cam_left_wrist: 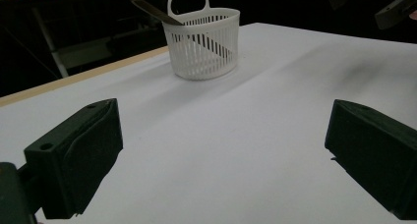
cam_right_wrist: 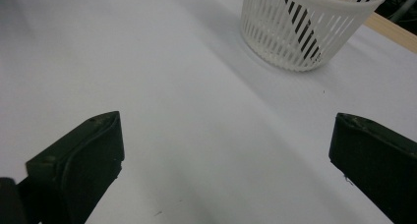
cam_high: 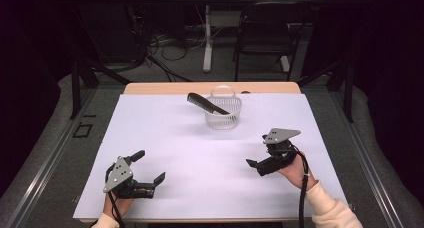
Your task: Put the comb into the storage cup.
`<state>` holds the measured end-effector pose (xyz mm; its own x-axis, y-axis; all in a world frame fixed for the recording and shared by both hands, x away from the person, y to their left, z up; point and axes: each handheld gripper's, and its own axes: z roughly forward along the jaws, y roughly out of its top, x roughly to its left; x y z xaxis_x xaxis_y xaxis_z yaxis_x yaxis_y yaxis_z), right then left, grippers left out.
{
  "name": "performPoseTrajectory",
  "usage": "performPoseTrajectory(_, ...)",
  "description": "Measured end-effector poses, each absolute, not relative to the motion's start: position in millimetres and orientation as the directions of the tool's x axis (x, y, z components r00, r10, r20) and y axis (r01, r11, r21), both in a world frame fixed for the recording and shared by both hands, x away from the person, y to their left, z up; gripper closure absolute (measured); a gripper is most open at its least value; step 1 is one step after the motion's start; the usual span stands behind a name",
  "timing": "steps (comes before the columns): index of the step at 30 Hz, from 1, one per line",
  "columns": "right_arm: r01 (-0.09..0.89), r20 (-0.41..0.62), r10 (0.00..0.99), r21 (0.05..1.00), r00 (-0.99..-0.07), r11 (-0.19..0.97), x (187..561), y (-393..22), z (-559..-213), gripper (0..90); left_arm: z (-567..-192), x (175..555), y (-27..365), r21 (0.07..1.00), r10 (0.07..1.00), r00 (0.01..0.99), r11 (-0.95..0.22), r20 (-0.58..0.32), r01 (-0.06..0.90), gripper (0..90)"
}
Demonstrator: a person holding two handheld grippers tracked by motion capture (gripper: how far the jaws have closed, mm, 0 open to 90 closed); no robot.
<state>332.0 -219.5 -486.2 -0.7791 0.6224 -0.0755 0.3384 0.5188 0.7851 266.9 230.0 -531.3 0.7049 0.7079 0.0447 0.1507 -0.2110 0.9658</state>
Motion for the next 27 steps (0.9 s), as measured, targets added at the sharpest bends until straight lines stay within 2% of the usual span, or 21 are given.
performPoseTrajectory(11,0.327,-0.078,0.640,0.808,-0.764,0.489,319.4,-227.3,-492.4,0.0,-531.5,266.8,230.4,0.966,0.709,0.703,-0.211,0.044,0.153,1.0)
performPoseTrajectory(14,0.303,-0.107,0.651,0.821,-0.751,0.484,314.7,-229.5,-493.8,0.0,-531.6,266.9,230.4,0.965,0.710,0.703,-0.211,0.043,0.153,1.0)
performPoseTrajectory(27,0.310,-0.098,0.671,0.832,-0.735,0.460,300.0,-236.6,-501.2,0.0,-532.0,266.9,230.3,0.965,0.712,0.701,-0.212,0.042,0.157,1.0)
